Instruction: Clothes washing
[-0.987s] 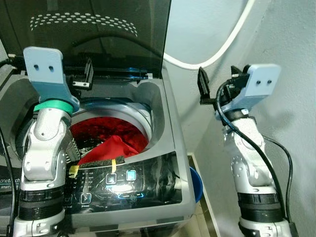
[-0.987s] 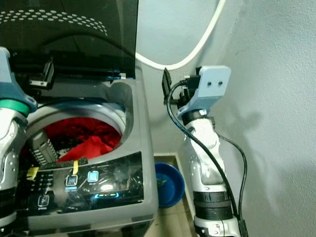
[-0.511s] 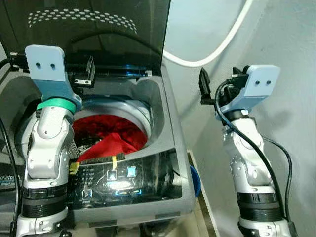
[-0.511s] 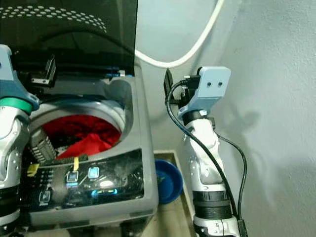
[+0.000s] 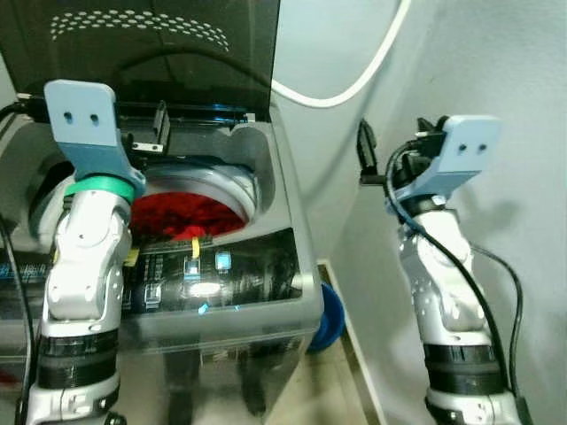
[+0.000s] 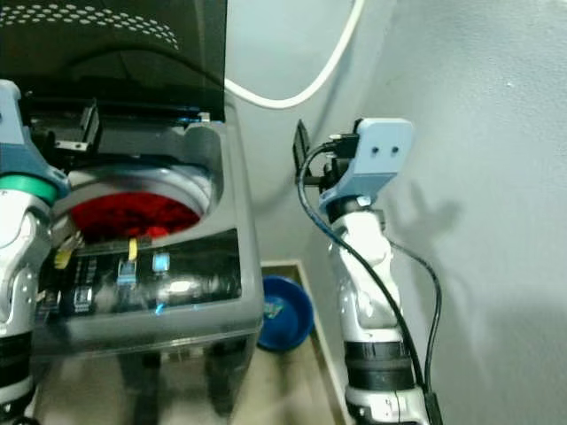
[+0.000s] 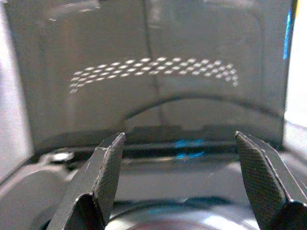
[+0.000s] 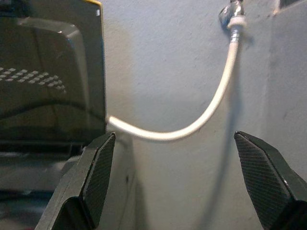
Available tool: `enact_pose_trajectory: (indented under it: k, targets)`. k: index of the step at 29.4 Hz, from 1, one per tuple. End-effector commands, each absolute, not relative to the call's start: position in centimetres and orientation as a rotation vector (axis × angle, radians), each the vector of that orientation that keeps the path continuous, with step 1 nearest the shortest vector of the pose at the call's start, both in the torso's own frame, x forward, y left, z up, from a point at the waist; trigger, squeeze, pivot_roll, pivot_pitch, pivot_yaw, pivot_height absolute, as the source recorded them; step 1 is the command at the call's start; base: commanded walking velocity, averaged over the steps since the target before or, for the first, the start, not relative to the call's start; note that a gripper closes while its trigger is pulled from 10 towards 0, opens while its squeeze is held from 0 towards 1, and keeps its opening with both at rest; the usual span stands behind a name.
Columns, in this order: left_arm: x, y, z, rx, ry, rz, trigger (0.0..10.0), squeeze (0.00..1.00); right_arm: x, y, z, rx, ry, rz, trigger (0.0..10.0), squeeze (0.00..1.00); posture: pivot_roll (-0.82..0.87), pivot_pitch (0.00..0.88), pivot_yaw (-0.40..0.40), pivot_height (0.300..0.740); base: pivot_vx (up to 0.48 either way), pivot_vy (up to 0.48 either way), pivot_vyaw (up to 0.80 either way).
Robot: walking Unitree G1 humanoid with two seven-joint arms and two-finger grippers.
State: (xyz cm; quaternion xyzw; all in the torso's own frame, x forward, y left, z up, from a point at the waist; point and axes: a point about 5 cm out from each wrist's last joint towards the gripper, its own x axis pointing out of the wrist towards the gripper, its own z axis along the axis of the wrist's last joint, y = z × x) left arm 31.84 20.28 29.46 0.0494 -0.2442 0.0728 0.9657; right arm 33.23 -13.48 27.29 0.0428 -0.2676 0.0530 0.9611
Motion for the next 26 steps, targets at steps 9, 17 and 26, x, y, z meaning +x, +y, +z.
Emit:
enact_pose_trajectory:
  k: [9,17,26]
  targets:
    - [31.92,19.97,29.37,0.112,-0.497,0.137,10.0,0.00,33.45,-14.43,27.22,0.075,-0.541,0.066,10.0,0.00,0.07,0.038,-0.056,0.740,-0.323,0.000,0.00]
    - [31.96,19.82,29.27,0.110,-0.495,0.131,10.0,0.00,33.50,-14.54,26.91,0.064,-0.525,0.052,10.0,0.00,0.07,0.039,-0.055,0.740,-0.324,0.000,0.00]
    - [32.12,19.70,29.08,0.095,-0.482,0.123,10.0,0.00,33.49,-13.92,26.79,0.025,-0.523,0.118,10.0,0.00,0.07,0.039,-0.055,0.740,-0.216,0.000,0.05]
